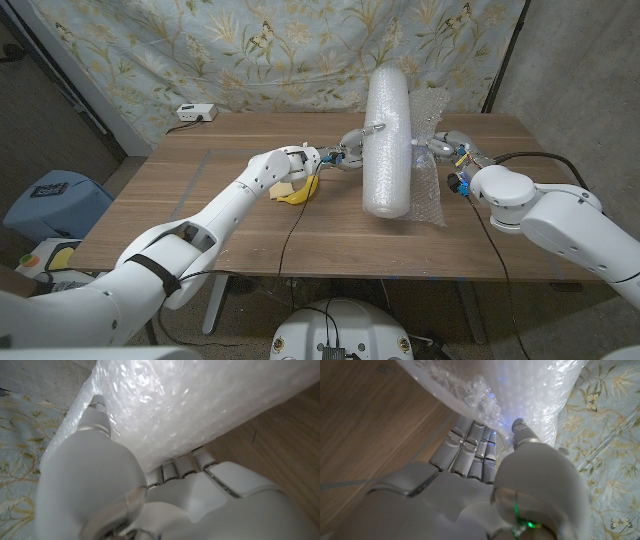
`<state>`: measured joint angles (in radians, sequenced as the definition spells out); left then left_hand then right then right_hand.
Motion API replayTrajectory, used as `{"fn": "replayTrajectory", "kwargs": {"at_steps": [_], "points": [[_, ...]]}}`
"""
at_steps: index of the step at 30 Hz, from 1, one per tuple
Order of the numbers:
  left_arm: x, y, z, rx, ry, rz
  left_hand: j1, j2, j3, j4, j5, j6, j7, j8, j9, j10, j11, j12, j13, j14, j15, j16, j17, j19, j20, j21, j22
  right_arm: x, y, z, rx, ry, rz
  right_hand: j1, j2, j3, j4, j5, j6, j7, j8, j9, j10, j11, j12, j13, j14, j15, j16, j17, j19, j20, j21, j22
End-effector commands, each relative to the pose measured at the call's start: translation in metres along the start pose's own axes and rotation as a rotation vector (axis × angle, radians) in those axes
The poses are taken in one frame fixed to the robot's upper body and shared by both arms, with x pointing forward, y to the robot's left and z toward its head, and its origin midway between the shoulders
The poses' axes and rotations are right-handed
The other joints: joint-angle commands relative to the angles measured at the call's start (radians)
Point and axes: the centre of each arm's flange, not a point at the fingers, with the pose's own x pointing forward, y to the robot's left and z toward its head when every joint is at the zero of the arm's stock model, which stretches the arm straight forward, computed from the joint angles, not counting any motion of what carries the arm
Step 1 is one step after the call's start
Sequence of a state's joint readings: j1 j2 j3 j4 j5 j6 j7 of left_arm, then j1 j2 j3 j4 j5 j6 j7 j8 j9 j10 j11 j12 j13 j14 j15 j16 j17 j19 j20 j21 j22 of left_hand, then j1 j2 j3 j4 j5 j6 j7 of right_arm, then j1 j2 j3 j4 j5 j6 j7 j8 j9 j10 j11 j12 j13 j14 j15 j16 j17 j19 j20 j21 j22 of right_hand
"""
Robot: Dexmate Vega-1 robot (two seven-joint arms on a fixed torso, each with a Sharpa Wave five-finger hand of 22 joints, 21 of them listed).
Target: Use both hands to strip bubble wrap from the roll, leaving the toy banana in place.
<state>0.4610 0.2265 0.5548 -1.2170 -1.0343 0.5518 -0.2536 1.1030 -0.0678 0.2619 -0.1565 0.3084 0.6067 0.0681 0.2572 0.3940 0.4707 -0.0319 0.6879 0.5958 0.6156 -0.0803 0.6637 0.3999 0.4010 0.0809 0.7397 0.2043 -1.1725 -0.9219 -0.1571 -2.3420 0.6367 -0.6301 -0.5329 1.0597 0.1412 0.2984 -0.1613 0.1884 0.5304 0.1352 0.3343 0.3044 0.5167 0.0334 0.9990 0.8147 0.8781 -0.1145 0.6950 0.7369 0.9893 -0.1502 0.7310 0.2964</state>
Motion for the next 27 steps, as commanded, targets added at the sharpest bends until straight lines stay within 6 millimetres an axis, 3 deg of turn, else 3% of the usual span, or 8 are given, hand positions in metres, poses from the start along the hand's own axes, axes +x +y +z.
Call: {"fn": "replayTrajectory", "kwargs": {"at_steps": [1,9,21,27], "points": [[0.004,0.003,-0.004,-0.079,0.033,-0.076,0.134,0.153,0.019,0.021,0.004,-0.036,0.017,-0.016,-0.001,-0.034,0.017,-0.031,-0.015,-0.022,0.014,-0.025,-0.015,-0.013,0.004,0.004,-0.003,0.0,-0.005,-0.002,-0.019,0.009,-0.019,0.023,0.003,0.007,-0.003,-0.002,0.031,-0.01,0.014,0.005,0.033,-0.013,0.018,0.002,0.027,-0.103,-0.002,0.014,0.021,-0.055,0.026,0.001],[0.006,0.004,-0.006,-0.104,0.05,-0.092,0.123,0.154,0.024,0.021,0.002,-0.048,0.024,-0.02,0.001,-0.046,0.032,-0.052,-0.028,-0.03,0.022,-0.043,-0.028,-0.022,0.008,0.002,-0.005,0.0,-0.008,-0.003,-0.038,0.018,-0.032,0.061,0.001,0.015,-0.01,-0.006,0.076,-0.027,0.03,0.015,0.077,-0.041,0.042,0.007,0.084,-0.117,-0.002,0.039,0.038,-0.066,0.068,0.001],[0.008,0.003,-0.008,-0.104,0.06,-0.097,0.114,0.155,0.03,0.018,-0.001,-0.054,0.035,-0.024,0.0,-0.041,0.03,-0.068,-0.043,-0.026,0.024,-0.055,-0.041,-0.022,0.01,0.003,-0.007,0.0,-0.011,-0.003,-0.042,0.014,-0.051,0.138,-0.009,0.027,-0.014,-0.009,0.14,-0.064,0.054,0.03,0.134,-0.081,0.066,0.019,0.163,-0.117,-0.004,0.062,0.049,-0.067,0.132,0.004],[0.011,0.003,-0.008,-0.099,0.069,-0.103,0.105,0.156,0.032,0.019,-0.003,-0.067,0.038,-0.032,-0.004,-0.051,0.037,-0.082,-0.051,-0.036,0.032,-0.065,-0.046,-0.026,0.014,0.002,-0.009,0.001,-0.016,-0.004,-0.047,0.023,-0.044,0.154,-0.008,0.031,-0.012,-0.008,0.15,-0.066,0.057,0.031,0.142,-0.084,0.066,0.019,0.166,-0.117,-0.01,0.071,0.044,-0.067,0.148,0.006]]}}
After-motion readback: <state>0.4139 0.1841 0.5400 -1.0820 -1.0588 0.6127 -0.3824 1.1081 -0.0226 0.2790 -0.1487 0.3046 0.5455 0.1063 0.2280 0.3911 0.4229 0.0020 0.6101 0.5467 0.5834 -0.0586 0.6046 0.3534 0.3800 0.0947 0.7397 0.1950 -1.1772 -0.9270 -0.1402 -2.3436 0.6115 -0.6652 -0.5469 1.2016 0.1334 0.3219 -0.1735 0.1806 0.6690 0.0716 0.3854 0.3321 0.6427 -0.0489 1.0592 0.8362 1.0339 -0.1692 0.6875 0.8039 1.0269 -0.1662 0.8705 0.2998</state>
